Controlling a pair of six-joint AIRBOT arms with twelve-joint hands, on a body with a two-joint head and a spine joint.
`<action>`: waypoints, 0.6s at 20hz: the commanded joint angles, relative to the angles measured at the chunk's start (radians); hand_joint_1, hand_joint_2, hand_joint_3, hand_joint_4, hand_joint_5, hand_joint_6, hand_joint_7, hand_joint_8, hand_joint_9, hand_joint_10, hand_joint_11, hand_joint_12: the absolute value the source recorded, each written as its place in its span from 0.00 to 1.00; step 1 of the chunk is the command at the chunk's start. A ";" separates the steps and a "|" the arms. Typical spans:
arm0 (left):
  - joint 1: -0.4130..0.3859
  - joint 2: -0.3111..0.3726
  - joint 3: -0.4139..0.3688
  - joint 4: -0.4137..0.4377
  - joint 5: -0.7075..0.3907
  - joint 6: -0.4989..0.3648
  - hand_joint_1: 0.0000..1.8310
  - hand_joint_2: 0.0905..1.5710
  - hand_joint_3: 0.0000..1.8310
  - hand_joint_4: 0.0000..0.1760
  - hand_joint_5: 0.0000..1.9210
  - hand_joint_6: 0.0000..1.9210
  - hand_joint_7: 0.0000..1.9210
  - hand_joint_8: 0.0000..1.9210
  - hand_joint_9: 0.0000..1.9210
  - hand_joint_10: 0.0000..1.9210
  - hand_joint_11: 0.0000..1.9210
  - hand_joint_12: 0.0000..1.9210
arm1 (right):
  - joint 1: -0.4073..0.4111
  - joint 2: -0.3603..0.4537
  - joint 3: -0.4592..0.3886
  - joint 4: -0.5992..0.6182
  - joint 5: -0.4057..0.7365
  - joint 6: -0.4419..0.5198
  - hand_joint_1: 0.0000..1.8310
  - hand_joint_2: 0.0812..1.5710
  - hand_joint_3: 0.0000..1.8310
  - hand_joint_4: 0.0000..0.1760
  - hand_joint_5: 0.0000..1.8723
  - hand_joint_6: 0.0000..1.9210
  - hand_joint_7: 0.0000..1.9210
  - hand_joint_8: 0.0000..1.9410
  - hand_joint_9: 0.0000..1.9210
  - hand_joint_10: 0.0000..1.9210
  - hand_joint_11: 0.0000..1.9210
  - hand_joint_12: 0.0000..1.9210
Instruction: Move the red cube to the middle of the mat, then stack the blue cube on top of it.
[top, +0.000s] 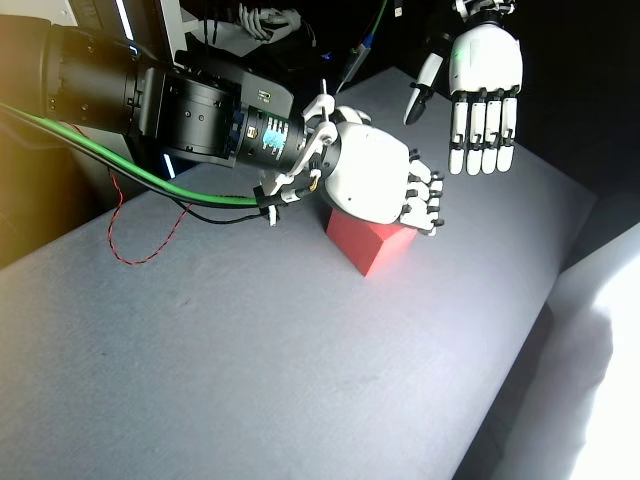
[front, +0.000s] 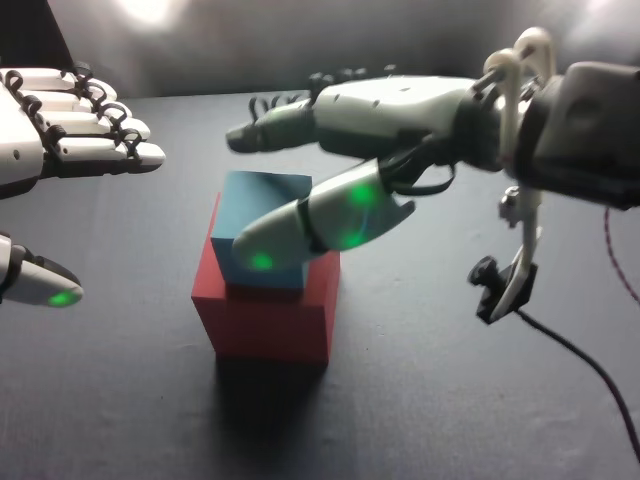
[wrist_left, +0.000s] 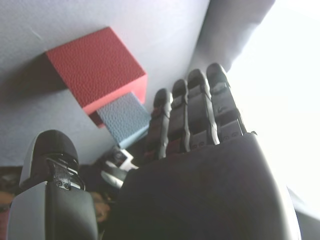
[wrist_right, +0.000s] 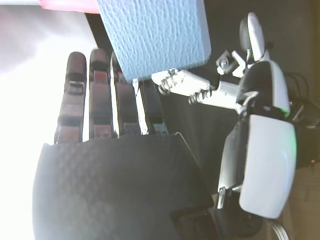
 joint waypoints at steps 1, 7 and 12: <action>-0.014 0.016 0.002 -0.041 -0.020 0.000 0.12 0.71 0.00 0.00 0.04 0.00 0.04 0.00 0.04 0.00 0.00 0.08 | 0.020 0.025 -0.006 -0.010 0.066 0.008 0.19 0.55 0.00 0.00 0.13 0.00 0.14 0.00 0.13 0.00 0.00 0.29; -0.017 0.016 -0.003 -0.040 -0.013 0.000 0.14 0.71 0.00 0.00 0.05 0.00 0.05 0.00 0.05 0.00 0.00 0.10 | -0.025 0.170 -0.049 -0.155 0.094 0.024 0.19 0.55 0.00 0.00 0.13 0.00 0.14 0.00 0.13 0.00 0.00 0.29; -0.019 0.016 -0.014 -0.041 0.006 0.000 0.15 0.73 0.00 0.00 0.13 0.00 0.16 0.00 0.16 0.00 0.00 0.27 | -0.149 0.329 -0.133 -0.589 0.307 0.328 0.29 0.55 0.00 0.00 0.24 0.01 0.25 0.01 0.23 0.01 0.00 0.52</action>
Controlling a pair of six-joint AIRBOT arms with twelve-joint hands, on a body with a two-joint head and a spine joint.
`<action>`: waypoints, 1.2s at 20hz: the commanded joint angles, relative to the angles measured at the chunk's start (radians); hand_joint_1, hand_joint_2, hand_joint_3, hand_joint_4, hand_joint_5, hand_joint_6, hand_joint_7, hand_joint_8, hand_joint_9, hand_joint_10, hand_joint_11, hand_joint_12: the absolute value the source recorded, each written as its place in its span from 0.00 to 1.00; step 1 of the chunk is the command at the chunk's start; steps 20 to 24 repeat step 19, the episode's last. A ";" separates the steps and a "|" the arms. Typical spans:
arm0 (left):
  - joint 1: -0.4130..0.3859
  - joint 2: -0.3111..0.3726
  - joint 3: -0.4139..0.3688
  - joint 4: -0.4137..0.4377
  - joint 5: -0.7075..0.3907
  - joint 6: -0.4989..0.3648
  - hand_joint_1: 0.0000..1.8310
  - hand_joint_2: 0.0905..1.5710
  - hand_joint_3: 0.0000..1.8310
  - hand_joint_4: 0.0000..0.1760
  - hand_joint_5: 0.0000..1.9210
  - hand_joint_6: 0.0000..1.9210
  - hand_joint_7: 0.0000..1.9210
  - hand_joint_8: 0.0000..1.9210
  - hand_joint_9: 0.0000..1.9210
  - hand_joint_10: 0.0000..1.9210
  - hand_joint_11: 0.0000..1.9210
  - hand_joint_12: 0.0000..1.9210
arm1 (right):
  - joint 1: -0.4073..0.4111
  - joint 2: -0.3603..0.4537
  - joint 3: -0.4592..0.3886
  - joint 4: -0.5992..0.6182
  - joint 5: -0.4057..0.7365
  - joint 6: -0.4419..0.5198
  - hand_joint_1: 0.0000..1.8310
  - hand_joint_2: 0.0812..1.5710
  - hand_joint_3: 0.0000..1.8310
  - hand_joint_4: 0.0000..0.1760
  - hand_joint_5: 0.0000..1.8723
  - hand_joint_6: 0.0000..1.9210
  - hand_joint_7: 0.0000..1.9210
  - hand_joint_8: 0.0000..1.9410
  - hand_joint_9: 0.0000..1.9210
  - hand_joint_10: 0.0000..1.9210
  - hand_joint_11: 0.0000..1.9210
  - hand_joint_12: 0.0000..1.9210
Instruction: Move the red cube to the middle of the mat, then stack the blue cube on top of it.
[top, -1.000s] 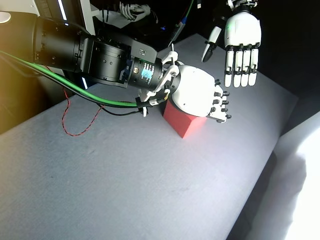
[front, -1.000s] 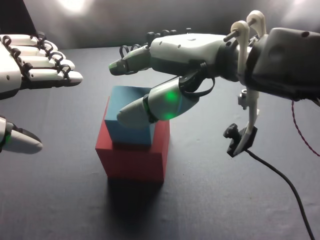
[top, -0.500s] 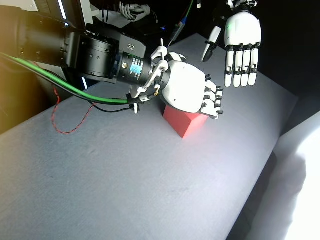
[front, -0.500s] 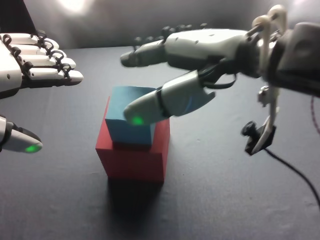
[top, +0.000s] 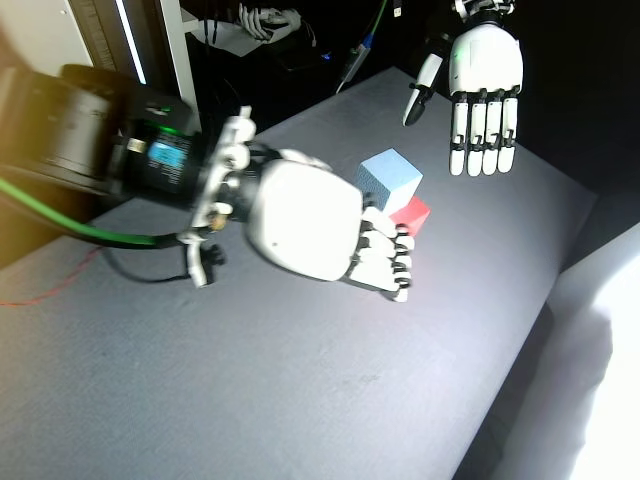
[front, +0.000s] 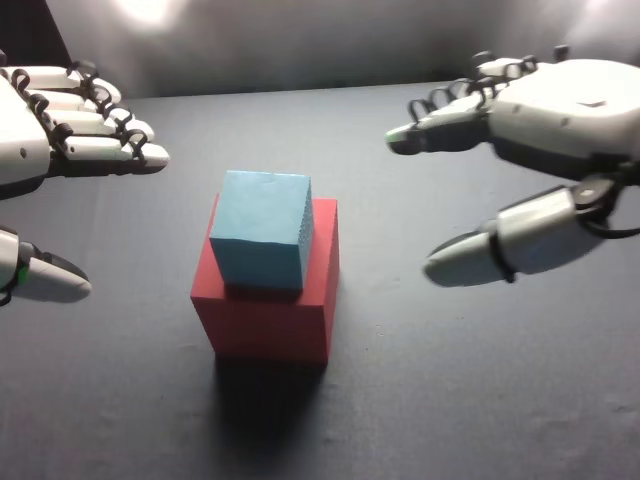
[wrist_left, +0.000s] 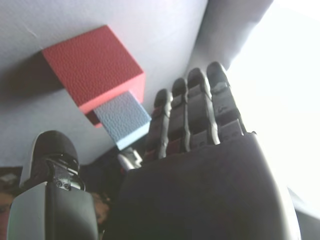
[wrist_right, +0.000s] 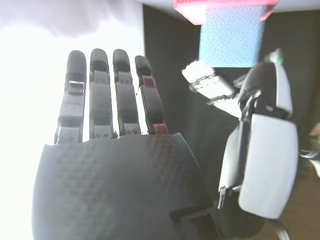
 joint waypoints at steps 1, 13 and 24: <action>-0.009 0.016 0.000 -0.034 -0.013 0.001 0.14 0.77 0.00 0.00 0.21 0.00 0.26 0.01 0.25 0.02 0.01 0.45 | -0.011 0.036 -0.001 -0.090 0.180 0.081 0.30 0.56 0.00 0.00 0.28 0.01 0.30 0.01 0.27 0.02 0.01 0.57; -0.019 0.017 -0.022 -0.061 0.016 0.000 0.22 0.84 0.00 0.00 0.31 0.33 0.28 0.55 0.21 0.70 0.11 0.87 | -0.114 0.123 0.015 -0.616 0.356 0.447 0.38 0.61 0.00 0.00 0.41 0.07 0.40 0.25 0.32 0.37 0.13 0.65; -0.029 0.015 -0.021 -0.074 0.022 0.000 0.24 0.81 0.00 0.00 0.34 0.11 0.24 0.54 0.18 0.69 0.10 0.84 | -0.108 0.131 0.014 -0.680 0.340 0.496 0.39 0.61 0.00 0.00 0.39 0.00 0.44 0.01 0.34 0.15 0.07 0.64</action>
